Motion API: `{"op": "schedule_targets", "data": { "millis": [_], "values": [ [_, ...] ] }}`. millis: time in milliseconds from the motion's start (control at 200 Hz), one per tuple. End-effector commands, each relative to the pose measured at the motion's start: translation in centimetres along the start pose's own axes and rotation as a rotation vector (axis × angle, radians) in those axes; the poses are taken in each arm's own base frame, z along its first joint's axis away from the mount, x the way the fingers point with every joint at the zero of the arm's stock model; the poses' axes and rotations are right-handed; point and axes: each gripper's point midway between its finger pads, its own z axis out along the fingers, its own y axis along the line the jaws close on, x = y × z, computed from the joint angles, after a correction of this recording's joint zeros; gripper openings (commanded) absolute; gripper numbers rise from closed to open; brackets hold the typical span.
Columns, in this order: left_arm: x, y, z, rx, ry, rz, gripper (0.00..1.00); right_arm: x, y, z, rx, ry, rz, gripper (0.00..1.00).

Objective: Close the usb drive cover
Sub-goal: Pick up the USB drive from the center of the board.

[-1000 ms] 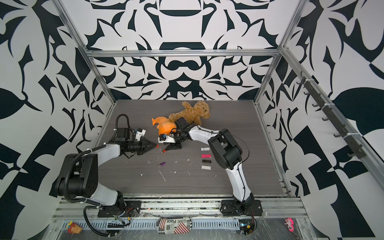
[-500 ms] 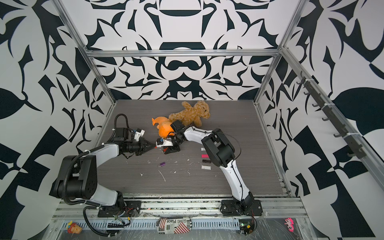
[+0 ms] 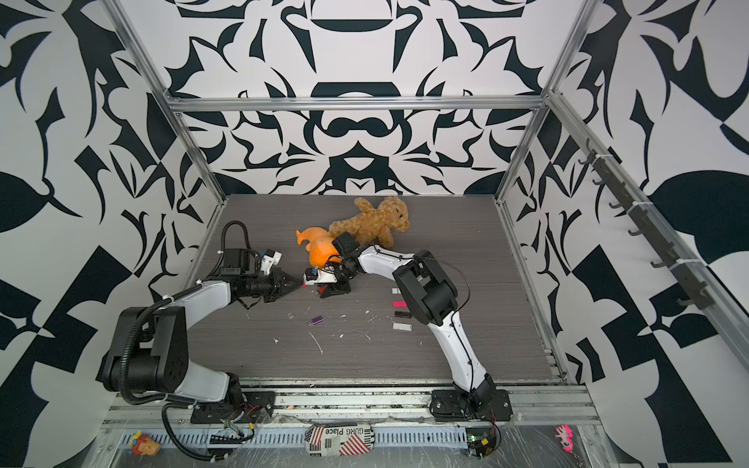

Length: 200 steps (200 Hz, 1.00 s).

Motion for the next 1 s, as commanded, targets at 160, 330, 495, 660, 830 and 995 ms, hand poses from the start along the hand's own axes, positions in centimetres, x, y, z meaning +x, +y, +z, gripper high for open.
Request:
{"op": "schedule_targets", "data": {
  "millis": [160, 330, 495, 660, 830, 995],
  "values": [
    [0.0, 0.0, -0.4, -0.010, -0.026, -0.004, 0.02, -2.3, -0.6, -1.7, 0.041, -0.071, -0.074, 0.43],
    [-0.2, -0.1, -0.5, -0.011, -0.032, -0.005, 0.02, -0.9, -0.7, -1.1, 0.020, -0.025, -0.047, 0.44],
    [-0.4, 0.0, -0.3, -0.013, -0.029, -0.011, 0.02, 0.2, -0.6, -0.8, -0.011, 0.033, -0.030, 0.44],
    [-0.6, 0.0, -0.2, -0.012, -0.025, -0.015, 0.02, 1.4, -0.2, -0.6, -0.042, 0.090, 0.006, 0.44],
    [-0.7, 0.0, -0.1, -0.010, -0.023, -0.017, 0.02, 2.3, 0.4, -0.6, -0.080, 0.142, 0.048, 0.42],
    [-0.7, 0.0, -0.1, -0.011, -0.023, -0.017, 0.02, 2.7, 0.5, -0.5, -0.091, 0.166, 0.056, 0.40]
  ]
}}
